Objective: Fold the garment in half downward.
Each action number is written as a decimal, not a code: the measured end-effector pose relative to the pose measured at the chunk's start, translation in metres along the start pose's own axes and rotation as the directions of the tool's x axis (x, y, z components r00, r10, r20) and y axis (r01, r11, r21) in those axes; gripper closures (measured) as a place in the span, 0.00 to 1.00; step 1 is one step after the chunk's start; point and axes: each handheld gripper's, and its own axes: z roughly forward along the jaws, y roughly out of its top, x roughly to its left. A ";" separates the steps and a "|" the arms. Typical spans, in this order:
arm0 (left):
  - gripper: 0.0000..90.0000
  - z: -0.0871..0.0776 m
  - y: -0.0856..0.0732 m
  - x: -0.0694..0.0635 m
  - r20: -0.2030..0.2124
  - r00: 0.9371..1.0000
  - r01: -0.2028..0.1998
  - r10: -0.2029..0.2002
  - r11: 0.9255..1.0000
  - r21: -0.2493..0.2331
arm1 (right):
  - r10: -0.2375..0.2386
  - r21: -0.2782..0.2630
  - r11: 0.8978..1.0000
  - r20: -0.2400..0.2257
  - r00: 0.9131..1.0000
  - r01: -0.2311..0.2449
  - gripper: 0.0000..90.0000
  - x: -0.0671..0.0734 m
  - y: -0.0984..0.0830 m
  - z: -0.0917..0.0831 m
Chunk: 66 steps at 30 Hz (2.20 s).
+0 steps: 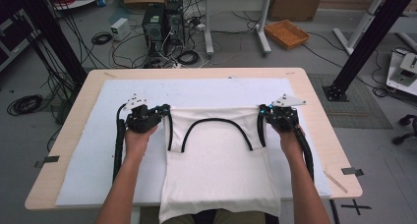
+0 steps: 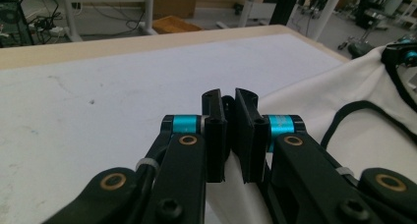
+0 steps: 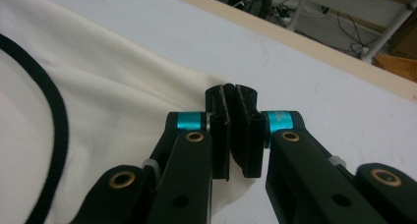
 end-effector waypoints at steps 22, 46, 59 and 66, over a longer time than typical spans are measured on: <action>0.91 -0.080 -0.054 -0.049 0.208 0.969 -0.130 0.131 0.991 -0.018 | -0.094 -0.125 0.990 -0.199 0.976 0.070 0.95 0.041 -0.063 -0.091; 0.42 -0.059 -0.064 -0.039 0.065 0.998 -0.028 0.018 0.989 0.147 | 0.072 -0.028 0.997 -0.139 0.988 -0.076 0.43 0.034 -0.077 -0.090; 0.68 -0.032 -0.077 -0.036 0.064 0.998 -0.045 0.026 0.946 0.322 | 0.121 0.203 0.976 -0.219 0.968 -0.076 0.61 0.038 -0.079 -0.031; 0.96 -0.036 -0.075 -0.042 0.046 0.996 -0.080 0.070 0.958 0.276 | 0.104 0.195 0.979 -0.240 0.965 -0.057 0.93 0.035 -0.079 -0.039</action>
